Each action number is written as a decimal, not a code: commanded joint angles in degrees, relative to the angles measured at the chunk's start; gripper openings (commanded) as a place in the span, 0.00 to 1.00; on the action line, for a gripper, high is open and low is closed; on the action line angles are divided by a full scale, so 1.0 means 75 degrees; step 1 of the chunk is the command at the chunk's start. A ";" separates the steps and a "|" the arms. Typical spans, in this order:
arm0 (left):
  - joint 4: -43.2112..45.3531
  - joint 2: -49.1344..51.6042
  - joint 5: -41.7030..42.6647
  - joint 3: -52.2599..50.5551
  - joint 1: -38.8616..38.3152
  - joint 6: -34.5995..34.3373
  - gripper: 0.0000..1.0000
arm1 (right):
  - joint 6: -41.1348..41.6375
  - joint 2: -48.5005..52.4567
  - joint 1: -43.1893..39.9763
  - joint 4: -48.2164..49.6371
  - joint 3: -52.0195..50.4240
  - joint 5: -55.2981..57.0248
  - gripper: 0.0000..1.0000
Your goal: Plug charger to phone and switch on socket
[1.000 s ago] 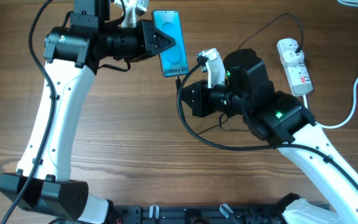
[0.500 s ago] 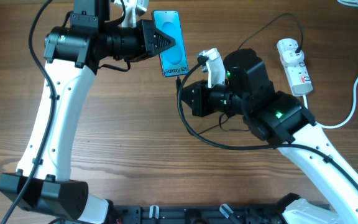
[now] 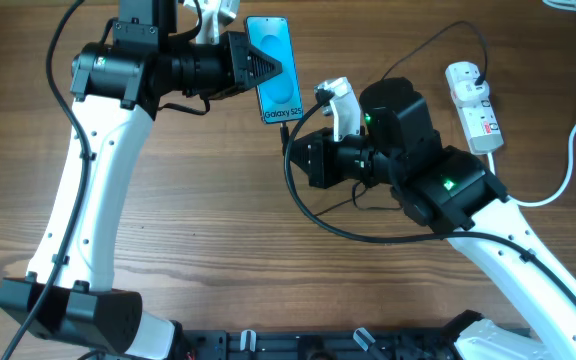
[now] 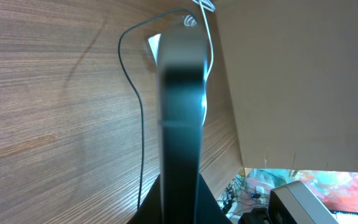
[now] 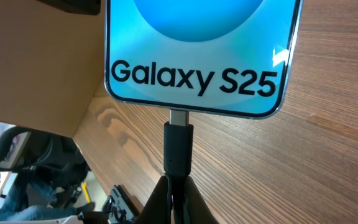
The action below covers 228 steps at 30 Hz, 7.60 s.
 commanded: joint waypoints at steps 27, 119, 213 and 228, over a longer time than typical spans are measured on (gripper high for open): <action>0.0050 0.0009 0.0178 0.0032 -0.0041 0.0184 0.04 | 0.0058 0.0152 0.0012 0.0050 0.0122 -0.0044 0.04; -0.0041 0.4631 -0.1775 0.0023 -0.1227 0.0321 0.04 | 0.1460 0.0160 -0.1204 -0.1725 0.0064 0.1766 0.99; -0.1072 -0.0618 -0.3544 0.0026 -0.0361 0.0778 1.00 | -0.1139 0.7268 -0.7274 -0.2049 0.3424 0.2669 1.00; -0.1072 -0.0618 -0.3544 0.0026 -0.0361 0.0778 1.00 | -0.0702 0.5619 -0.7303 -0.2943 0.3319 0.2614 1.00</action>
